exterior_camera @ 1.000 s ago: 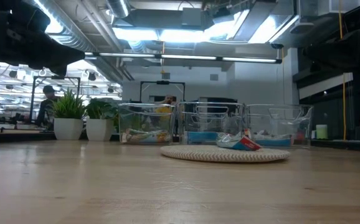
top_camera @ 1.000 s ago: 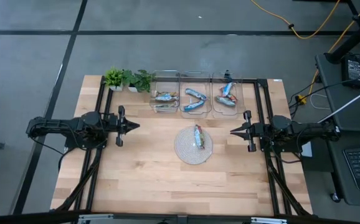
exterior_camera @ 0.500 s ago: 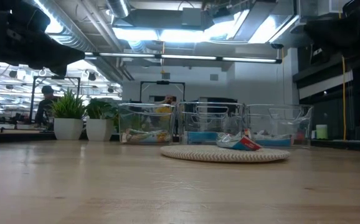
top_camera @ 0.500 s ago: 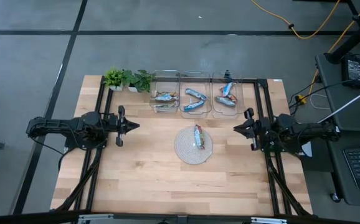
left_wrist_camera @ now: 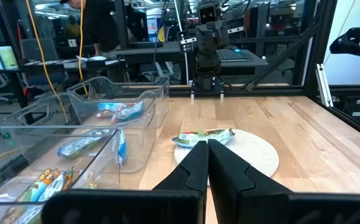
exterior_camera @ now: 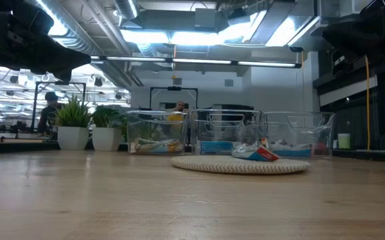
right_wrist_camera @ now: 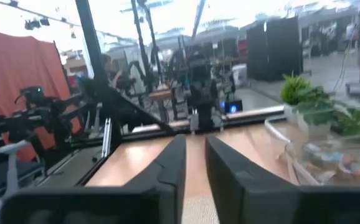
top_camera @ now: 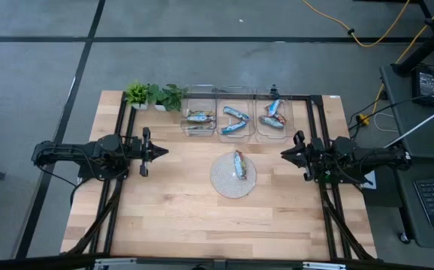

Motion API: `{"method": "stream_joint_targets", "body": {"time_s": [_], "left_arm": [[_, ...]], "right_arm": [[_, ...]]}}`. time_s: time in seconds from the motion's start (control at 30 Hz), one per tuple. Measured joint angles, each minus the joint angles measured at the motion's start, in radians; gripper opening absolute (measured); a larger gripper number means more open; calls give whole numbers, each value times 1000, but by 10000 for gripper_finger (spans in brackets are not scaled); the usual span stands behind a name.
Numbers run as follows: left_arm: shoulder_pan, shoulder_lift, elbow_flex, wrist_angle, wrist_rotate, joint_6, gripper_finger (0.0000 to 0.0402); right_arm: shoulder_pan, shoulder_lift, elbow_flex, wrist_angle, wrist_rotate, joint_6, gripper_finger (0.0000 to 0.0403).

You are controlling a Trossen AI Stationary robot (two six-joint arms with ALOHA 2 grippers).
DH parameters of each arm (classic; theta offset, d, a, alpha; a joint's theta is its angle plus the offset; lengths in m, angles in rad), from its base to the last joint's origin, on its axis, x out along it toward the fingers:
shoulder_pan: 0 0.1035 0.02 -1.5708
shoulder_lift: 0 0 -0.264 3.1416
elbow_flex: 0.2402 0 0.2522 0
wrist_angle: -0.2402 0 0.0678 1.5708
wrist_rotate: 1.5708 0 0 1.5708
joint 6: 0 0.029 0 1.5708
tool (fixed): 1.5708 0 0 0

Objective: Pick and place Granola Bars by type
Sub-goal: Put the red granola bar into the right transparent bin

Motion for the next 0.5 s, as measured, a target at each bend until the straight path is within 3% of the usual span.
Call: {"method": "stream_joint_targets", "body": {"time_s": [0.23,0.5], "left_arm": [[0,0,0,0,0,0,8],[0,0,0,0,0,0,2]], "right_arm": [[0,163,157,-146,16,20,127],[36,558,459,-345,11,-17,148]]}}
